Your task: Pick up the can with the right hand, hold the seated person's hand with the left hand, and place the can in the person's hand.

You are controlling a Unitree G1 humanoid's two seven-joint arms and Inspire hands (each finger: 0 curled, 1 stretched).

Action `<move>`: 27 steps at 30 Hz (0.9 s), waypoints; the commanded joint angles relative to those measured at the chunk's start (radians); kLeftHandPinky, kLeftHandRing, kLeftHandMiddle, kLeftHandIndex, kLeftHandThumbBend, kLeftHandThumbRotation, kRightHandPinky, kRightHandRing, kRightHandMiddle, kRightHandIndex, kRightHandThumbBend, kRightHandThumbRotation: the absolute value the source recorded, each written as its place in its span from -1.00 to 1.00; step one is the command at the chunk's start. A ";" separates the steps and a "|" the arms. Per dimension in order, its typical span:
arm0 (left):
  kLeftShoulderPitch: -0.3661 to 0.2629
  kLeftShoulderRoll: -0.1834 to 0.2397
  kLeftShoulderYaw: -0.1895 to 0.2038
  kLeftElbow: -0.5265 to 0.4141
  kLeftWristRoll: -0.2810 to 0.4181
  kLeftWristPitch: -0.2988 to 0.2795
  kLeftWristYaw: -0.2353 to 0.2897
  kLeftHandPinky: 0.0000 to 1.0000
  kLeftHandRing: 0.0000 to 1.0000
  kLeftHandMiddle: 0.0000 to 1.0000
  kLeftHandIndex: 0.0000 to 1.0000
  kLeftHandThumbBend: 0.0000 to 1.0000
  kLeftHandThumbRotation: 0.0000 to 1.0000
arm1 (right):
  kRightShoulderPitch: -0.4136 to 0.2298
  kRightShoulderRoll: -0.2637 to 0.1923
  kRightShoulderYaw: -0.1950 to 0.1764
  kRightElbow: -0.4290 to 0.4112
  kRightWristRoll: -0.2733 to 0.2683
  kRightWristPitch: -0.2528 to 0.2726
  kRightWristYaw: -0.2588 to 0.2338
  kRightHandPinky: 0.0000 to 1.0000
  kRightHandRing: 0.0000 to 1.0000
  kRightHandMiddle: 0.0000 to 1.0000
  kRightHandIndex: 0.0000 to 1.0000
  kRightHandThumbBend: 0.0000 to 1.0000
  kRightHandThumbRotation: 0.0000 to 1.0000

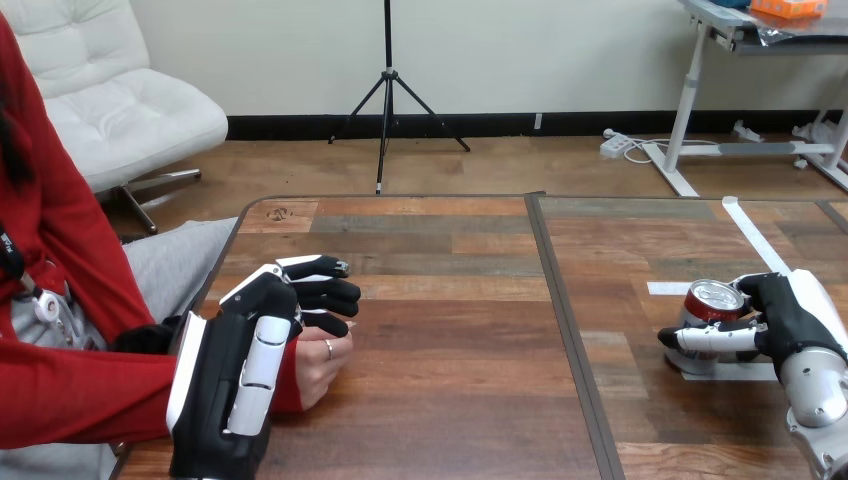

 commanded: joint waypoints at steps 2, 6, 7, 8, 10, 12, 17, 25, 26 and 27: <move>-0.062 0.002 0.000 -0.013 0.009 -0.017 0.006 -0.03 0.14 0.16 0.21 0.21 0.93 | -0.093 -0.011 0.005 -0.021 -0.002 -0.047 0.005 -0.20 -0.12 -0.07 -0.10 0.70 -1.00; -0.063 0.003 0.000 -0.009 0.012 -0.021 0.006 -0.03 0.14 0.16 0.21 0.20 0.93 | -0.097 -0.013 0.005 -0.028 -0.001 -0.053 0.017 -0.20 -0.12 -0.07 -0.09 0.71 -1.00; -0.063 0.003 0.000 -0.009 0.015 -0.022 0.008 -0.03 0.14 0.16 0.20 0.20 0.94 | -0.098 -0.013 0.006 -0.030 -0.001 -0.055 0.019 -0.21 -0.12 -0.07 -0.09 0.71 -1.00; -0.063 0.002 0.000 -0.009 0.016 -0.022 0.008 -0.03 0.14 0.16 0.20 0.19 0.94 | -0.098 -0.013 0.006 -0.031 -0.001 -0.057 0.021 -0.21 -0.13 -0.07 -0.09 0.71 -1.00; -0.063 0.002 0.000 -0.009 0.017 -0.022 0.009 -0.04 0.14 0.16 0.20 0.19 0.94 | -0.097 -0.016 0.011 -0.035 -0.006 -0.075 0.023 -0.22 -0.13 -0.08 -0.09 0.71 -1.00; -0.064 0.002 0.000 -0.009 0.019 -0.022 0.011 -0.04 0.14 0.16 0.20 0.18 0.94 | -0.099 -0.018 0.014 -0.039 -0.008 -0.079 0.027 -0.23 -0.14 -0.08 -0.09 0.72 -1.00; -0.065 0.002 0.001 -0.007 0.023 -0.023 0.016 -0.06 0.12 0.15 0.19 0.17 0.94 | -0.107 -0.019 0.014 -0.046 -0.006 -0.078 0.046 -0.23 -0.15 -0.09 -0.09 0.72 -1.00; -0.063 0.012 0.014 -0.011 0.074 -0.032 0.047 -0.03 0.14 0.15 0.19 0.25 0.88 | -0.112 -0.026 0.015 -0.073 -0.005 -0.103 0.079 -0.29 -0.20 -0.13 -0.09 0.72 -1.00; -0.063 0.014 0.016 -0.010 0.082 -0.035 0.052 -0.02 0.14 0.15 0.19 0.26 0.88 | -0.113 -0.026 0.015 -0.075 -0.004 -0.103 0.081 -0.29 -0.21 -0.13 -0.09 0.72 -1.00; -0.066 0.020 0.021 -0.007 0.102 -0.049 0.060 -0.01 0.14 0.16 0.20 0.26 0.87 | -0.113 -0.027 0.015 -0.082 -0.004 -0.106 0.084 -0.30 -0.21 -0.14 -0.09 0.72 -1.00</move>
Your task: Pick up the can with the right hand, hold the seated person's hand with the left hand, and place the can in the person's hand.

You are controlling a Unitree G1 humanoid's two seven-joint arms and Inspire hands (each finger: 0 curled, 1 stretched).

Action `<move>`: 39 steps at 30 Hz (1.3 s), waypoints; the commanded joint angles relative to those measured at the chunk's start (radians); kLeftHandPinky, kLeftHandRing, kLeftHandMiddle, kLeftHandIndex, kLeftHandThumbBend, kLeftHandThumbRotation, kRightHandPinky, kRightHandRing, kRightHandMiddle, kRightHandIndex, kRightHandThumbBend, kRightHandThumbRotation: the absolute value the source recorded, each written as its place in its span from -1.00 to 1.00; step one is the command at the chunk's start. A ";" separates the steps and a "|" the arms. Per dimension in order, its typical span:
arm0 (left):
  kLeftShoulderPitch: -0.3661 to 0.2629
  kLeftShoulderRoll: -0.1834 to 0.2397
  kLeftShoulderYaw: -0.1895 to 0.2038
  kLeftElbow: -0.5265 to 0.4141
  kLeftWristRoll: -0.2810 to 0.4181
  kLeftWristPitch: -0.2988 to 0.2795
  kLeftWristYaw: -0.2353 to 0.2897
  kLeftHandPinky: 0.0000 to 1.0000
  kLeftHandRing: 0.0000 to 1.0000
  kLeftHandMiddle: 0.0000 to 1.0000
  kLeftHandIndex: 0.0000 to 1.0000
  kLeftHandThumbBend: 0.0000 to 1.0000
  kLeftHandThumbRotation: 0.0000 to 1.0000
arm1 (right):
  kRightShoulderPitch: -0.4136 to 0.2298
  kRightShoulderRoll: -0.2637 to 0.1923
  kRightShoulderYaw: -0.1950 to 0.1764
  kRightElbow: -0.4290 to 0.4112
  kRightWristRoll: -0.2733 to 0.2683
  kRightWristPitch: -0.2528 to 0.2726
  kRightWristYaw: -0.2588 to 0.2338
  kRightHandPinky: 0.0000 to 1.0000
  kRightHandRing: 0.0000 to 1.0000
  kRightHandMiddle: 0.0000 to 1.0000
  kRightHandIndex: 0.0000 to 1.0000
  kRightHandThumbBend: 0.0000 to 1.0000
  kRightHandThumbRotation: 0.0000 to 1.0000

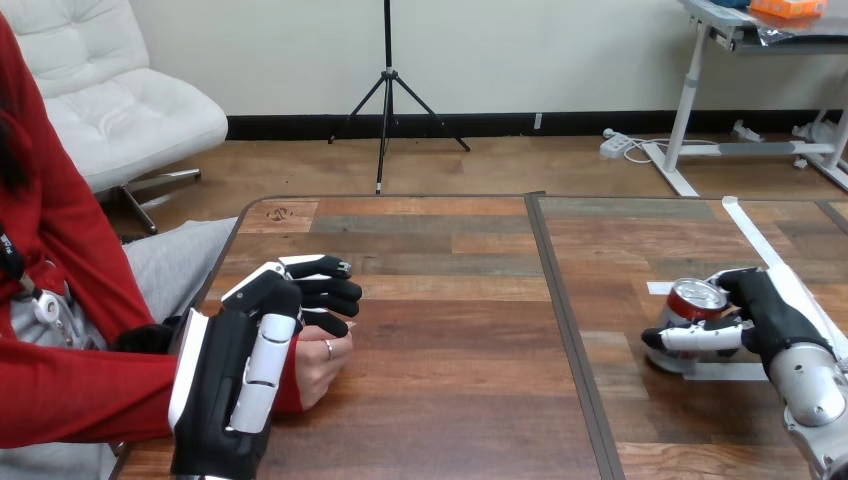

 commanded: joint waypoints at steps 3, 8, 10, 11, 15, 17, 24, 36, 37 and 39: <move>-0.068 0.034 0.028 -0.002 0.085 -0.069 0.042 0.02 0.17 0.19 0.21 0.23 0.87 | -0.113 -0.029 0.006 -0.089 0.001 -0.053 0.017 -0.31 -0.22 -0.15 -0.09 0.72 -1.00; -0.074 0.053 0.040 -0.008 0.119 -0.082 0.067 0.09 0.26 0.29 0.25 0.17 0.78 | -0.109 -0.035 0.002 -0.112 0.006 -0.080 0.035 -0.32 -0.24 -0.16 -0.09 0.72 -1.00; -0.071 0.060 0.050 -0.024 0.145 -0.073 0.087 0.11 0.29 0.32 0.27 0.19 0.73 | -0.106 -0.037 0.000 -0.128 0.010 -0.085 0.047 -0.32 -0.24 -0.16 -0.09 0.71 -1.00; -0.071 0.061 0.053 -0.029 0.153 -0.070 0.093 0.11 0.30 0.33 0.28 0.21 0.70 | -0.106 -0.037 -0.001 -0.133 0.011 -0.086 0.051 -0.32 -0.24 -0.16 -0.09 0.70 -1.00; -0.060 0.078 0.075 -0.085 0.223 -0.029 0.131 0.16 0.38 0.41 0.32 0.39 0.56 | -0.100 -0.042 -0.005 -0.159 0.017 -0.104 0.070 -0.32 -0.24 -0.15 -0.08 0.67 -1.00; -0.059 0.087 0.083 -0.100 0.249 -0.021 0.144 0.18 0.41 0.43 0.34 0.46 0.52 | -0.098 -0.043 -0.007 -0.168 0.018 -0.109 0.075 -0.33 -0.24 -0.14 -0.08 0.67 -1.00; -0.044 0.131 0.123 -0.195 0.400 0.047 0.191 0.22 0.45 0.49 0.41 0.68 0.46 | -0.084 -0.047 -0.005 -0.221 0.013 -0.125 0.082 -0.29 -0.20 -0.11 -0.07 0.66 -1.00; -0.049 0.204 0.148 -0.297 0.547 0.163 0.204 0.43 0.62 0.66 0.61 0.98 0.14 | -0.068 -0.038 -0.013 -0.269 0.022 -0.131 0.081 -0.32 -0.23 -0.12 -0.08 0.68 -1.00; -0.051 0.208 0.149 -0.300 0.563 0.171 0.208 0.43 0.63 0.67 0.63 0.98 0.11 | -0.068 -0.037 -0.013 -0.269 0.022 -0.133 0.080 -0.34 -0.26 -0.13 -0.09 0.68 -1.00; -0.056 0.221 0.149 -0.303 0.603 0.183 0.220 0.41 0.64 0.70 0.65 0.99 0.06 | -0.066 -0.035 -0.015 -0.273 0.024 -0.134 0.080 -0.39 -0.30 -0.14 -0.09 0.69 -1.00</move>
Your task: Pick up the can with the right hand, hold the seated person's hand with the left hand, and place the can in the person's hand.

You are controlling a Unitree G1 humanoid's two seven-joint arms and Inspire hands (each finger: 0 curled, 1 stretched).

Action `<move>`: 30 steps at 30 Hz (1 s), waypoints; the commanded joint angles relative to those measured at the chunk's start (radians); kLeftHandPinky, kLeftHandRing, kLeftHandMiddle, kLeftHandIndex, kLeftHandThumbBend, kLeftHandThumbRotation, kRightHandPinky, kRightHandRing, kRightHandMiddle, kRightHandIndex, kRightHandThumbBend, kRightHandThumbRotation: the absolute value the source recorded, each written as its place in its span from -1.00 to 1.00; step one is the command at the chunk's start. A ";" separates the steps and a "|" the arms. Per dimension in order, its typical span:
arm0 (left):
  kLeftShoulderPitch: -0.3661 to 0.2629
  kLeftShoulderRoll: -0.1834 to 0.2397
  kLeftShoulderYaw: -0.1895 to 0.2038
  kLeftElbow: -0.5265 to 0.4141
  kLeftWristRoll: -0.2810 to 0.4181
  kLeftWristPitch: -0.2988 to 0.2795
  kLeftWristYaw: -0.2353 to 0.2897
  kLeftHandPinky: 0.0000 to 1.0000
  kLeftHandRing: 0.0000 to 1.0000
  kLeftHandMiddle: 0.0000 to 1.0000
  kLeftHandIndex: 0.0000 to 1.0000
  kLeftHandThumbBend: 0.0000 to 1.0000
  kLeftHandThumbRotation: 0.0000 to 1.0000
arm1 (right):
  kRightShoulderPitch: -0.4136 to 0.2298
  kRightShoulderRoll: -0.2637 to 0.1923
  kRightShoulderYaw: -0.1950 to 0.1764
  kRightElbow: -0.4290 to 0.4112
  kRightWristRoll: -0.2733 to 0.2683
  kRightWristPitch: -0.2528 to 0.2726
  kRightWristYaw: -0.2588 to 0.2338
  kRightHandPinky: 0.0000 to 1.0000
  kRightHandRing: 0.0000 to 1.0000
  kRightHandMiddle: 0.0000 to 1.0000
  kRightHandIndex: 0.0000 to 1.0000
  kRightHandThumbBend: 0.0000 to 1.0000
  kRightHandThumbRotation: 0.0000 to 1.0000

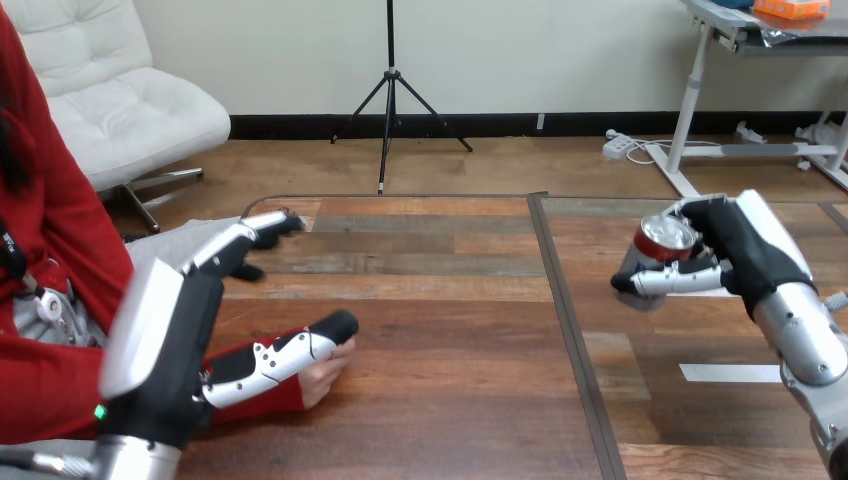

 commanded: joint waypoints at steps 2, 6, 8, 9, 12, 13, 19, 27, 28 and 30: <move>-0.056 0.052 0.000 -0.056 0.098 0.035 0.040 0.38 0.66 0.73 0.67 1.00 0.02 | -0.066 -0.012 -0.014 -0.061 0.020 -0.035 -0.007 -0.41 -0.32 -0.15 -0.10 0.69 -1.00; -0.072 0.078 -0.005 -0.041 0.156 0.045 0.069 0.33 0.69 0.78 0.70 1.00 -0.03 | -0.066 -0.008 -0.014 -0.072 0.020 -0.019 -0.006 -0.44 -0.34 -0.15 -0.10 0.69 -1.00; -0.076 0.089 -0.009 -0.036 0.173 0.047 0.079 0.33 0.70 0.78 0.70 1.00 -0.04 | -0.066 -0.008 -0.013 -0.075 0.020 -0.013 -0.006 -0.44 -0.34 -0.14 -0.10 0.69 -1.00; -0.080 0.097 -0.010 -0.033 0.188 0.052 0.085 0.33 0.70 0.79 0.71 1.00 -0.05 | -0.065 -0.007 -0.014 -0.077 0.022 -0.011 -0.004 -0.44 -0.34 -0.13 -0.10 0.69 -1.00; -0.091 0.112 -0.017 -0.020 0.220 0.062 0.099 0.33 0.70 0.78 0.71 1.00 -0.08 | -0.067 -0.004 -0.015 -0.078 0.024 -0.005 -0.002 -0.41 -0.31 -0.12 -0.09 0.69 -1.00; -0.094 0.118 -0.019 -0.016 0.229 0.064 0.103 0.34 0.69 0.77 0.70 1.00 -0.10 | -0.068 -0.003 -0.015 -0.078 0.024 -0.004 -0.001 -0.39 -0.29 -0.12 -0.09 0.69 -1.00; -0.115 0.150 -0.034 0.014 0.266 0.076 0.116 0.35 0.65 0.73 0.67 1.00 -0.16 | -0.067 -0.001 -0.017 -0.078 0.030 -0.014 0.004 -0.38 -0.28 -0.13 -0.09 0.68 -1.00; -0.142 0.191 -0.063 0.054 0.317 0.115 0.121 0.34 0.61 0.67 0.62 1.00 -0.20 | -0.070 0.000 -0.015 -0.073 0.034 -0.017 0.005 -0.38 -0.28 -0.14 -0.09 0.68 -1.00; -0.145 0.196 -0.066 0.059 0.320 0.120 0.119 0.35 0.60 0.67 0.62 1.00 -0.20 | -0.070 0.000 -0.015 -0.073 0.034 -0.017 0.006 -0.37 -0.27 -0.14 -0.09 0.68 -1.00; -0.152 0.204 -0.074 0.071 0.325 0.130 0.117 0.35 0.60 0.66 0.61 1.00 -0.21 | -0.071 0.001 -0.015 -0.072 0.036 -0.018 0.007 -0.36 -0.26 -0.13 -0.09 0.68 -1.00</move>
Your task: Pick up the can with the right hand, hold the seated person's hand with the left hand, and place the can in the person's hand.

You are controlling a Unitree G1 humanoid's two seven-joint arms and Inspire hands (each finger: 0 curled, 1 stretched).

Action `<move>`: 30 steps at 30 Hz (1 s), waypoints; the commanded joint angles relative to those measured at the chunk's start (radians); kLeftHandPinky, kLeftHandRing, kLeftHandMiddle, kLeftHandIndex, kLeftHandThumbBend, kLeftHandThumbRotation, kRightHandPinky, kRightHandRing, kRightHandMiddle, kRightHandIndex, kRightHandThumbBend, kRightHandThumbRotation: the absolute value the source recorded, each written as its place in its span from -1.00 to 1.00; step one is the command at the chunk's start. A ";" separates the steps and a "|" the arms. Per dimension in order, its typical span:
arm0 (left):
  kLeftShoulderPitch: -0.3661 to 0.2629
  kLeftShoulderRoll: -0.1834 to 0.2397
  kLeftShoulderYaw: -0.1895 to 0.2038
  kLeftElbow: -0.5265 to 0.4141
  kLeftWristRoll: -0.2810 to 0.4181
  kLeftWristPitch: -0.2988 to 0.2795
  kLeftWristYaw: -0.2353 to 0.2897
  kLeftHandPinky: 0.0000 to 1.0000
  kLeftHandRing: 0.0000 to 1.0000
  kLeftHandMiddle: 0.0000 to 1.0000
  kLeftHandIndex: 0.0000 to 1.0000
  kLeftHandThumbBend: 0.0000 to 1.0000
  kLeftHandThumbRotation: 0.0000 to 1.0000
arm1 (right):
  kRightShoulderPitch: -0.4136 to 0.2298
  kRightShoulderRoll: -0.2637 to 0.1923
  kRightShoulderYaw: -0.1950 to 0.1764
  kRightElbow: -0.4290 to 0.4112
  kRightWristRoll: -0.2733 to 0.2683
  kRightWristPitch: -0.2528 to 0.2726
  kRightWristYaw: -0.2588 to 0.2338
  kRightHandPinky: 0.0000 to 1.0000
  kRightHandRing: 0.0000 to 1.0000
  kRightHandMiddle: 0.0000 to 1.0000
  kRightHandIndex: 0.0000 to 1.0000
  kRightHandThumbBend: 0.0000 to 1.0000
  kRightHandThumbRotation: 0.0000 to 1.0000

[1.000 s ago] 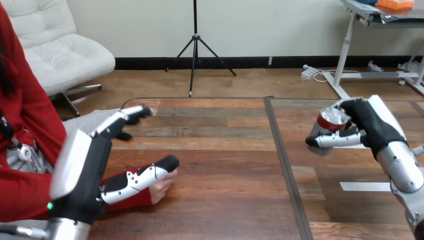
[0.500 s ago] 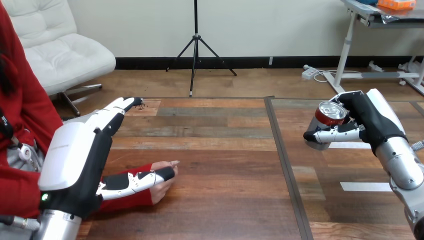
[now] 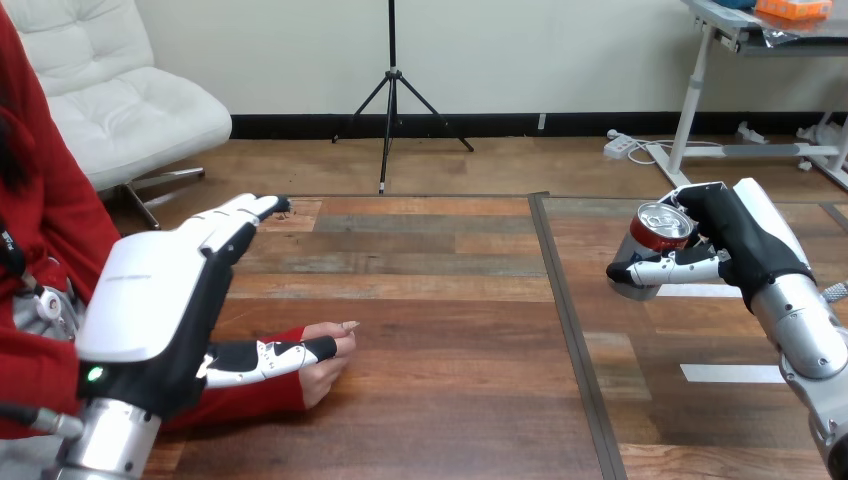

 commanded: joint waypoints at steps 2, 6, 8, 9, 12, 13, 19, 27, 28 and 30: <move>-0.074 0.044 -0.036 0.045 0.017 0.032 0.010 0.35 0.59 0.65 0.59 1.00 -0.24 | -0.071 0.000 -0.014 -0.052 0.022 -0.017 -0.002 -0.35 -0.26 -0.13 -0.09 0.67 -1.00; -0.091 0.064 -0.054 0.079 0.013 0.041 0.000 0.37 0.59 0.64 0.57 1.00 -0.26 | -0.072 0.001 -0.014 -0.051 0.022 -0.017 -0.003 -0.35 -0.26 -0.13 -0.09 0.66 -1.00; -0.097 0.072 -0.062 0.089 0.010 0.048 -0.007 0.38 0.60 0.64 0.57 1.00 -0.27 | -0.073 0.001 -0.014 -0.050 0.023 -0.018 -0.003 -0.35 -0.26 -0.13 -0.09 0.66 -1.00; -0.102 0.078 -0.068 0.101 0.012 0.051 -0.009 0.39 0.60 0.64 0.57 1.00 -0.27 | -0.073 0.001 -0.015 -0.049 0.024 -0.021 -0.002 -0.35 -0.26 -0.13 -0.09 0.66 -1.00; -0.115 0.094 -0.081 0.124 0.014 0.060 -0.018 0.40 0.59 0.64 0.56 1.00 -0.27 | -0.074 0.001 -0.015 -0.049 0.025 -0.025 -0.003 -0.35 -0.26 -0.13 -0.09 0.66 -1.00; -0.119 0.099 -0.086 0.130 0.014 0.065 -0.023 0.40 0.60 0.64 0.56 1.00 -0.26 | -0.074 0.001 -0.015 -0.049 0.024 -0.026 -0.004 -0.36 -0.27 -0.13 -0.09 0.67 -1.00; -0.144 0.124 -0.111 0.177 0.008 0.080 -0.039 0.42 0.60 0.64 0.56 1.00 -0.22 | -0.073 0.001 -0.013 -0.050 0.020 -0.036 -0.013 -0.37 -0.27 -0.13 -0.10 0.67 -1.00; -0.168 0.150 -0.149 0.214 0.036 0.132 -0.049 0.42 0.58 0.63 0.56 1.00 -0.19 | -0.073 0.000 -0.012 -0.053 0.015 -0.039 -0.023 -0.37 -0.27 -0.13 -0.10 0.68 -1.00; -0.170 0.152 -0.153 0.219 0.037 0.135 -0.047 0.42 0.58 0.63 0.55 1.00 -0.19 | -0.072 0.000 -0.012 -0.054 0.014 -0.040 -0.024 -0.37 -0.27 -0.13 -0.10 0.68 -1.00; -0.175 0.157 -0.160 0.226 0.039 0.142 -0.046 0.42 0.58 0.62 0.55 1.00 -0.19 | -0.072 -0.001 -0.013 -0.054 0.016 -0.039 -0.023 -0.37 -0.27 -0.13 -0.10 0.68 -1.00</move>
